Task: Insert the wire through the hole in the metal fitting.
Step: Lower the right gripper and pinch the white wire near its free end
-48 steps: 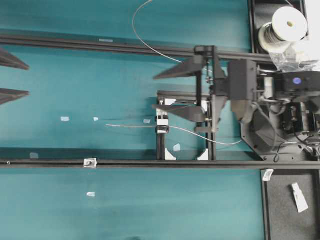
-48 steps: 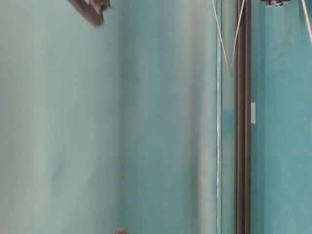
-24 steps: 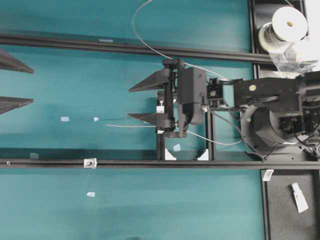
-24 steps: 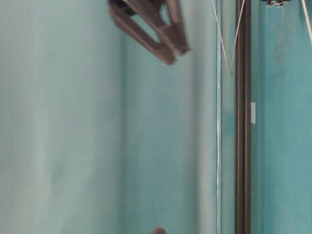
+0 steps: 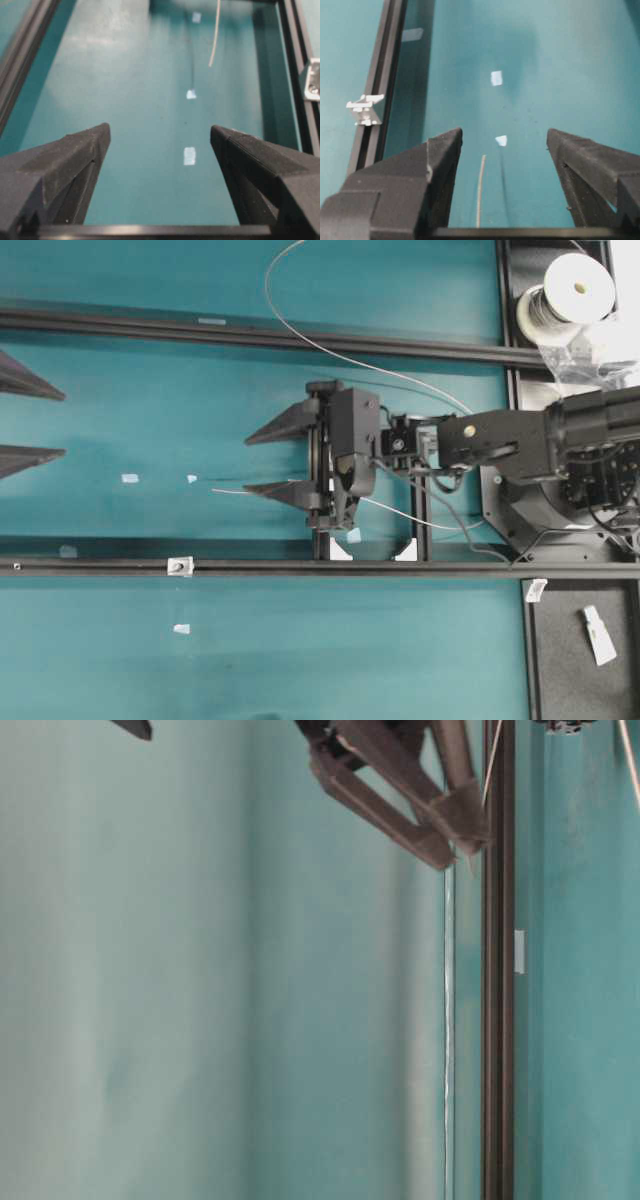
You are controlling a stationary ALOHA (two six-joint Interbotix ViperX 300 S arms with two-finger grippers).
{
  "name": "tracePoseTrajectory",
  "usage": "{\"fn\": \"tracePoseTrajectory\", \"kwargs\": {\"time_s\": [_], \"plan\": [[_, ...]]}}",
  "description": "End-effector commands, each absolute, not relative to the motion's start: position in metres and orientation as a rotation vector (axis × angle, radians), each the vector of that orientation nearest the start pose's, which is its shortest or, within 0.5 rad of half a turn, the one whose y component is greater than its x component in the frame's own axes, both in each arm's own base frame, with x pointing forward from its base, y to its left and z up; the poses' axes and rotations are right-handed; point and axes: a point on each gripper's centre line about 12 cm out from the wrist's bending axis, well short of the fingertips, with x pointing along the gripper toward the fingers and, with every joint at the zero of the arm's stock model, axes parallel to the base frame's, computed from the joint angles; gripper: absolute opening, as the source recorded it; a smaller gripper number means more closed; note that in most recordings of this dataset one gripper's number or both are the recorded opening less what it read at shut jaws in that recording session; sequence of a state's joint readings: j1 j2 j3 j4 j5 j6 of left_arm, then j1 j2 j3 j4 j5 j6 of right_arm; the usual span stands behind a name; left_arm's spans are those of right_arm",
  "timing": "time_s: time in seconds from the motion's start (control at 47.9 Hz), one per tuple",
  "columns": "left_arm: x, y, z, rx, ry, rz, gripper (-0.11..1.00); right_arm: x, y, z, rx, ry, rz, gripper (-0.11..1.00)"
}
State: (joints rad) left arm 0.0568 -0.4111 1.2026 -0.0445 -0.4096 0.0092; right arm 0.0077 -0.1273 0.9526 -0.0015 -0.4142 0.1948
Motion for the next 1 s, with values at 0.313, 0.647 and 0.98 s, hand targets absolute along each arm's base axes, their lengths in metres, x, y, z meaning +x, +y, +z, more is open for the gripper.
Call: {"fn": "tracePoseTrajectory", "kwargs": {"time_s": [0.313, 0.647, 0.98], "plan": [[0.276, 0.008, 0.143, -0.029, 0.357, 0.05, 0.48, 0.339, 0.009, 0.149, 0.192, 0.421, -0.016, 0.72], [0.294, 0.007, 0.13, -0.037, 0.388, 0.048, 0.48, 0.339, 0.018, 0.126, 0.226, 0.487, -0.008, 0.72], [0.295, 0.004, 0.13, -0.036, 0.36, 0.038, 0.48, 0.338, 0.023, 0.116, 0.222, 0.519, 0.004, 0.71]]}}
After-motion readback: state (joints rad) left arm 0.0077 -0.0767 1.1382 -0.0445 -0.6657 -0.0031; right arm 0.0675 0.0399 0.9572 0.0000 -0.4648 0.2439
